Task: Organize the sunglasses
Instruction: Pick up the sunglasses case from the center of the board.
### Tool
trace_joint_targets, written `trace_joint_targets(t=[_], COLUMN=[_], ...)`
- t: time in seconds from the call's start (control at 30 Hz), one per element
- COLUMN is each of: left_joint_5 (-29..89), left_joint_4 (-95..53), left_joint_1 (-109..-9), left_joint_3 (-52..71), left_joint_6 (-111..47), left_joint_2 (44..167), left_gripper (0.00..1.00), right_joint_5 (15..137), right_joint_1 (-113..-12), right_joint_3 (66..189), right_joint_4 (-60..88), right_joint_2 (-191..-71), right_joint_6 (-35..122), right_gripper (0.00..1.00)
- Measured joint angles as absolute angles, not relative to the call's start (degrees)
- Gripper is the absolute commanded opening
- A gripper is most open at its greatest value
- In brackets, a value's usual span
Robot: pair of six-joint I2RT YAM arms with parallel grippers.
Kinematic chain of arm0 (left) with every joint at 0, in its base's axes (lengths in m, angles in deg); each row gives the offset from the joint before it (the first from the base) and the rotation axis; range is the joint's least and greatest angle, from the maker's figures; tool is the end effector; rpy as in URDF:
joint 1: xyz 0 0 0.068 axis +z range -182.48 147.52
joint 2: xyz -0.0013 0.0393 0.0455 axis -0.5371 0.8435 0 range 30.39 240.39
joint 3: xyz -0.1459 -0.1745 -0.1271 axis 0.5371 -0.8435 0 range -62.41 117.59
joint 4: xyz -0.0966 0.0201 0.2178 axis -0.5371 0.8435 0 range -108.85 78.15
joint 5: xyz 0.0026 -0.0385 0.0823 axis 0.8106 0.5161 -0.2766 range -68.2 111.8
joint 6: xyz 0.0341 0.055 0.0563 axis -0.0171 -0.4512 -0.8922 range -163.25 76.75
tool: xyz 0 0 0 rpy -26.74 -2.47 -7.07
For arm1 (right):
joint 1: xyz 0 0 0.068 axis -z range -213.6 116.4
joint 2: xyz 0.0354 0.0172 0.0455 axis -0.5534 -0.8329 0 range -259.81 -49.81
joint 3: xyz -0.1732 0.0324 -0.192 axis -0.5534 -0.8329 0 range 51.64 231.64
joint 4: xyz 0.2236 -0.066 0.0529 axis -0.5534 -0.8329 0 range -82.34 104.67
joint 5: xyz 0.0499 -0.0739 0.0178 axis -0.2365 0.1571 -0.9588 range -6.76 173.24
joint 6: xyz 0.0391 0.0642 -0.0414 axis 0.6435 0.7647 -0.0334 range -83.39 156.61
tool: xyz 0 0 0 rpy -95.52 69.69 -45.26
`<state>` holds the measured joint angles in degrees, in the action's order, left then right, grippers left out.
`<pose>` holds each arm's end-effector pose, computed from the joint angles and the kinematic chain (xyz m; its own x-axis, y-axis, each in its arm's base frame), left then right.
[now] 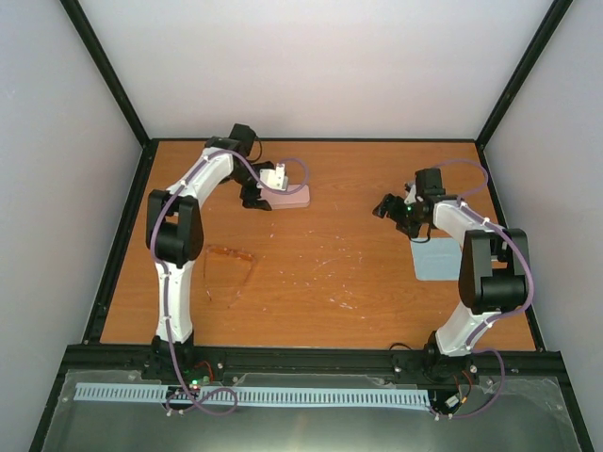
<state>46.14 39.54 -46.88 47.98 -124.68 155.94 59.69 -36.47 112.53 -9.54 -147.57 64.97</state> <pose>0.4142 -0.1385 0.1810 0.1971 0.8796 -0.4330 0.9692 -0.1084 0.2211 0.3340 0.0469 0.1524 -0.8827 0.3917 -0.2595 0.2050 0.8180 0.5375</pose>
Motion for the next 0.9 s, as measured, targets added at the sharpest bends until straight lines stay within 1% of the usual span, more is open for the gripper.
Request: trace_joint_targets(t=[0.3,0.57,0.9], left_joint_5=[44.7,43.2,43.0], left_joint_4=[36.8,36.2,33.3], left_joint_1=[-47.2,-47.2,-47.2], left_joint_3=[49.0,49.7,54.3], left_joint_6=[-120.0,-117.4,-114.7], left_joint_2=[158.8,162.7,164.2], left_gripper=[0.93,0.99,0.99], right_joint_5=[59.2,59.1,59.0], right_joint_1=[-36.5,-36.5,-36.5], right_joint_3=[111.4,111.3,111.1], right_joint_4=[-9.1,-9.1,-9.1], right_joint_2=[-147.6,-147.4,-146.6], right_joint_6=[65.1,65.1,65.1], right_gripper=[0.91,0.92,0.92])
